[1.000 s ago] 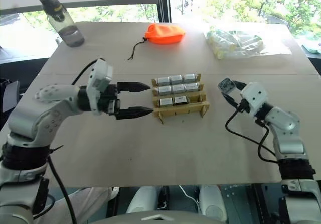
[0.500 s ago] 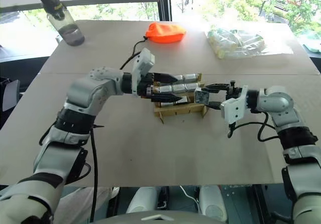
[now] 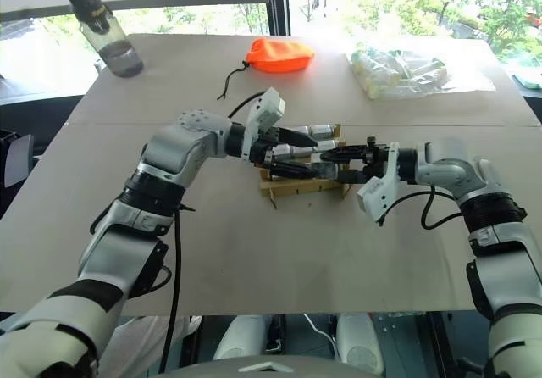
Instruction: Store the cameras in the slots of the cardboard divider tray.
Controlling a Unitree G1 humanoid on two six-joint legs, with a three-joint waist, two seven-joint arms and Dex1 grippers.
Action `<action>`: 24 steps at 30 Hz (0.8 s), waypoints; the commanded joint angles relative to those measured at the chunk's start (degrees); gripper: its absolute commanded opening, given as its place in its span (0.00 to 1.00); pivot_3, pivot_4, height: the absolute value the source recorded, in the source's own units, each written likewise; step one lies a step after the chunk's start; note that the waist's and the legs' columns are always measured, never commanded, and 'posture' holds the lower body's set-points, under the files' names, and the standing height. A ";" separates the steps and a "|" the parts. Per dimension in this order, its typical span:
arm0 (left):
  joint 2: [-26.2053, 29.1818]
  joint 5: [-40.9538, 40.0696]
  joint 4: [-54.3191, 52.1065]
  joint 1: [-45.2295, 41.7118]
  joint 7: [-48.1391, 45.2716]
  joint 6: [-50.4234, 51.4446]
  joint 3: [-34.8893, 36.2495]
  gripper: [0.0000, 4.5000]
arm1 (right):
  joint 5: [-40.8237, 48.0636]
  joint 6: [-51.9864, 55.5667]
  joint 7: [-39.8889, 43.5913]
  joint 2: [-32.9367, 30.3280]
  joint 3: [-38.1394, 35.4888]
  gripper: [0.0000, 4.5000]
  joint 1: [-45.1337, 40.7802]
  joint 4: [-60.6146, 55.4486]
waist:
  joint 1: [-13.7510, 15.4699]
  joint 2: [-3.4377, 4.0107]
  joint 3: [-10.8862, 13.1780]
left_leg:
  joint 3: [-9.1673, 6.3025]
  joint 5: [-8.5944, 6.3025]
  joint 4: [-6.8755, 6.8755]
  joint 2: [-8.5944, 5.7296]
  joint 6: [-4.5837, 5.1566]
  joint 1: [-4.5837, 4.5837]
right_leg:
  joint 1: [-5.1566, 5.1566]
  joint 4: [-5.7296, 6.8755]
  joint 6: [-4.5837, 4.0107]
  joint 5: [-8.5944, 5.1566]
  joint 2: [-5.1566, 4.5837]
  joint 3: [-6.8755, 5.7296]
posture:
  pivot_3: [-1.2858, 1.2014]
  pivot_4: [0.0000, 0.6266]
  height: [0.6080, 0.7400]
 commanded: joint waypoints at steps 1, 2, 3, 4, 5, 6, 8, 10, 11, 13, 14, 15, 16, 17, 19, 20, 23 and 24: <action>-0.65 0.20 -1.22 -0.57 -0.62 0.00 0.02 0.98 | -0.11 -0.68 -3.05 -0.69 0.54 0.43 -1.74 -1.28 | -0.01 0.00 0.00 | 0.00 0.00 0.01 0.00 0.00 0.00 | 0.00 0.00 0.00 0.00 0.00 0.01 | 0.52 0.24 0.89; -0.74 0.29 -1.17 -0.63 -0.78 -0.02 -0.03 0.98 | -0.29 -0.57 -3.45 -0.64 0.80 0.43 -1.82 -1.38 | 0.00 0.00 0.00 | 0.00 0.00 0.01 0.00 0.00 0.01 | 0.00 0.00 0.00 0.00 0.00 0.02 | 0.52 0.24 0.89; -0.76 0.34 -1.19 -0.65 -1.10 0.11 -0.18 0.98 | -0.48 -0.60 -3.85 -0.60 1.10 0.43 -1.98 -1.41 | 0.00 0.00 0.00 | -0.01 0.00 0.01 0.00 0.00 0.01 | 0.00 0.01 0.00 0.00 0.00 0.02 | 0.52 0.24 0.89; -0.82 0.34 -1.28 -0.63 -1.34 0.34 -0.26 0.98 | -0.61 -0.53 -4.22 -0.59 1.38 0.43 -2.18 -1.42 | -0.02 0.00 0.00 | -0.01 0.00 0.01 0.00 0.00 0.01 | 0.00 0.01 0.00 0.00 0.00 0.02 | 0.52 0.24 0.89; -0.89 0.42 -1.36 -0.57 -1.49 0.43 -0.32 0.92 | -0.80 -0.57 -4.62 -0.66 1.69 0.43 -2.44 -1.36 | -0.03 0.00 0.00 | -0.01 0.00 0.00 0.00 0.00 0.01 | 0.00 0.01 0.00 0.00 0.01 0.01 | 0.52 0.24 0.89; -0.98 0.53 -1.40 -0.52 -1.59 0.54 -0.36 0.85 | -0.93 -0.61 -5.05 -0.76 2.01 0.43 -2.68 -1.26 | -0.03 0.00 0.00 | -0.01 0.00 0.00 0.00 0.00 0.01 | 0.00 0.01 0.00 0.00 0.01 0.01 | 0.52 0.24 0.89; -1.09 0.69 -1.38 -0.47 -1.72 0.65 -0.43 0.74 | -1.20 -0.66 -5.74 -0.94 2.46 0.43 -3.04 -1.07 | -0.04 0.00 0.00 | -0.01 0.00 0.00 0.00 0.00 0.00 | 0.00 0.01 0.00 0.00 0.01 0.02 | 0.52 0.24 0.89; -1.06 0.89 -1.27 -0.37 -2.02 0.59 -0.69 0.56 | -1.16 -0.41 -6.29 -1.04 2.82 0.43 -3.23 -0.97 | -0.01 0.00 0.00 | -0.01 0.00 0.00 0.00 0.00 0.00 | 0.00 0.00 0.00 0.00 0.00 0.01 | 0.52 0.24 0.89; -1.01 0.99 -1.27 -0.31 -2.22 0.57 -0.82 0.44 | -1.16 -0.32 -6.55 -1.11 2.96 0.43 -3.28 -0.95 | 0.01 0.00 0.00 | -0.01 0.00 0.00 0.00 0.00 0.00 | 0.00 0.00 0.00 0.00 0.00 0.01 | 0.52 0.24 0.89; -0.77 1.05 -1.64 0.04 -2.85 0.48 -1.18 0.23 | -1.31 -0.33 -7.14 -1.33 3.23 0.43 -3.40 -0.93 | -0.02 0.00 0.00 | -0.02 0.00 0.00 0.00 0.00 0.00 | 0.00 0.00 0.00 0.00 0.01 0.01 | 0.52 0.24 0.89; -0.79 0.99 -1.80 0.16 -2.92 0.69 -1.15 0.16 | -1.34 -0.30 -7.43 -1.46 3.43 0.43 -3.46 -0.92 | -0.02 0.00 0.00 | -0.01 0.00 0.00 0.00 0.00 0.00 | 0.00 0.01 0.00 0.00 0.00 0.01 | 0.52 0.24 0.89; -0.75 0.92 -2.17 0.38 -3.05 1.00 -1.24 0.17 | -1.26 -0.14 -7.70 -1.62 3.52 0.43 -3.46 -0.95 | -0.02 0.00 0.00 | -0.01 0.00 0.00 0.00 0.00 0.00 | 0.00 0.01 0.00 0.00 0.00 0.01 | 0.52 0.24 0.89; -0.73 1.04 -2.41 0.58 -3.16 0.92 -1.35 0.17 | -0.78 0.44 -7.54 -1.90 3.83 0.43 -3.39 -1.03 | -0.01 0.00 0.00 | -0.02 0.00 0.00 0.00 0.00 0.00 | 0.00 0.01 0.00 0.00 0.00 0.01 | 0.52 0.24 0.89; -0.93 1.17 -2.23 0.55 -2.88 0.85 -1.24 0.17 | 0.88 1.80 -6.59 -2.34 4.43 0.43 -3.01 -1.43 | -0.01 0.00 0.00 | -0.01 0.00 0.00 0.00 0.00 0.00 | 0.00 0.00 0.00 0.00 0.00 0.01 | 0.52 0.24 0.89; -1.38 1.60 -1.56 0.22 -2.22 0.12 -0.94 0.17 | 4.26 3.69 -5.10 -3.12 5.53 0.66 -2.07 -2.12 | -0.02 0.00 0.00 | -0.02 0.00 0.00 0.00 0.00 -0.01 | 0.00 0.00 0.00 0.00 0.00 0.01 | 0.52 0.24 0.89; -1.62 1.74 -1.26 0.00 -1.83 -0.07 -0.75 0.17 | 5.72 4.23 -4.79 -3.45 5.87 0.73 -1.62 -2.35 | 0.04 0.00 0.00 | -0.03 0.00 0.00 0.00 0.00 0.00 | 0.00 0.00 0.00 0.00 0.00 0.02 | 0.52 0.24 0.89; -2.26 1.98 -0.72 -0.49 -1.03 -0.58 -0.20 0.17 | 11.86 7.20 -2.67 -5.29 6.01 0.97 0.59 -2.18 | 0.14 0.00 0.00 | -0.04 0.00 0.01 0.00 0.00 -0.02 | 0.00 0.00 0.00 0.00 -0.01 -0.01 | 0.52 0.24 0.89; -2.63 1.94 -0.38 -0.69 -0.50 -0.93 0.20 0.17 | 16.97 10.76 0.31 -6.36 5.95 0.97 2.38 -2.58 | 0.21 0.00 0.00 | -0.04 0.00 0.01 0.00 0.00 -0.01 | 0.01 0.00 0.00 0.00 -0.02 0.00 | 0.52 0.24 0.89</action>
